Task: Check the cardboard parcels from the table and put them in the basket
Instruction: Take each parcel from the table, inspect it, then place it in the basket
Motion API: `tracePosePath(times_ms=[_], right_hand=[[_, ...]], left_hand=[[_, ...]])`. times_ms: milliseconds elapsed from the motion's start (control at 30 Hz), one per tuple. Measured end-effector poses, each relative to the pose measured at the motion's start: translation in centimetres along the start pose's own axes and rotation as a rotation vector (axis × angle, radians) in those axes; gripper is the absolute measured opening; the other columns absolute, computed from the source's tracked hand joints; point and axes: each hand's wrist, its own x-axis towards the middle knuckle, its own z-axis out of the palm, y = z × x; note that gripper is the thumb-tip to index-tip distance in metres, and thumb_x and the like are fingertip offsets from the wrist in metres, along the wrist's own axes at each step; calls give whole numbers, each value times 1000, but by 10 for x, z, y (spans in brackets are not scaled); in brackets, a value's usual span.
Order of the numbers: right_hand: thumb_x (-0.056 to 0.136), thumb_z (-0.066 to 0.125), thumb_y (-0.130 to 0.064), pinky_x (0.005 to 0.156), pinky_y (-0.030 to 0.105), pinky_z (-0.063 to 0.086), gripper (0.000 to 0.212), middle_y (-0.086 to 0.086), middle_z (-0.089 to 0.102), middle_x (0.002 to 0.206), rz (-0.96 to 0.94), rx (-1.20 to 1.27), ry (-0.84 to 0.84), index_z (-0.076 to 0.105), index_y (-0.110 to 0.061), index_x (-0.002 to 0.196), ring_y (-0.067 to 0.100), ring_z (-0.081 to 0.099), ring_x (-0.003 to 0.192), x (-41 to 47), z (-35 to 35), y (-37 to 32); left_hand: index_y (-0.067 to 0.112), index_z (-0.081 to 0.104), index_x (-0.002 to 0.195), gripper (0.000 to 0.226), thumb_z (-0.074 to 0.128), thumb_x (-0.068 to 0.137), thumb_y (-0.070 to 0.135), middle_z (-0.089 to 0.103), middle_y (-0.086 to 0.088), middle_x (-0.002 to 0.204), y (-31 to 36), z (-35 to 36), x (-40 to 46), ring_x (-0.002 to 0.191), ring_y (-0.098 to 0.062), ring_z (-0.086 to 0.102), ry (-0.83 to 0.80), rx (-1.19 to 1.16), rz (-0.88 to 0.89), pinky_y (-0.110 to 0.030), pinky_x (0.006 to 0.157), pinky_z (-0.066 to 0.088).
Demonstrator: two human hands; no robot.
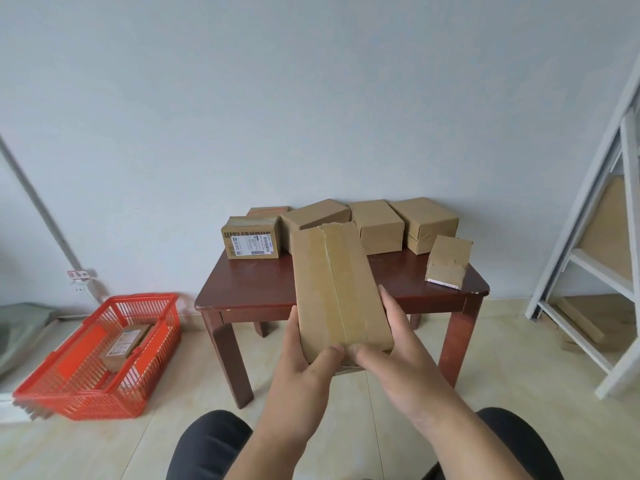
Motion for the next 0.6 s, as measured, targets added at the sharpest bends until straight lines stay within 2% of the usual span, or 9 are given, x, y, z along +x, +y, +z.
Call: tracePosePath(times_ms=[100,167,233,367,500,600], right_hand=[[91,77,-11,101,32,57,88,-20,74,121,-38,24,56,31,-39,160,5,71,115,-1,3,1],[94,75,-8,89,21,59,77,-26,74,115,-72,13,88,39,-43,152,1,72,111,-2,5,2],[95,74,-6,85,17,58,71,-26,74,115,-82,11,99,42,-43,147,2,73,109,-2,7,5],[98,70,-3,87,22,59,67,-16,77,118,-78,68,112,43,-41,146,9,74,111,-1,12,7],[96,74,-5,92,32,60,68,-9,77,123,-62,82,122,44,-38,147,13,74,114,-1,16,7],[93,77,-10,84,26,60,62,-18,77,110,-55,58,161,49,-39,140,5,75,103,-1,16,1]], left_hand=[[42,38,153,72,66,92,17,71,20,128,-3,5,-5,121,0,66,30,13,13,-22,99,53],[44,44,142,64,63,97,3,73,24,118,-2,8,-7,112,2,69,54,27,14,-13,87,54],[42,46,136,59,64,97,1,73,27,111,-2,9,-6,105,4,70,98,12,-10,-10,80,54],[30,46,136,50,71,97,12,75,13,108,3,7,-2,96,2,73,174,-44,-41,-12,73,56],[24,46,137,50,75,96,23,72,14,109,9,7,-3,94,6,72,209,-46,-12,-12,73,56],[22,44,140,51,72,97,21,75,22,104,8,8,-4,98,4,72,187,-31,24,-13,75,56]])
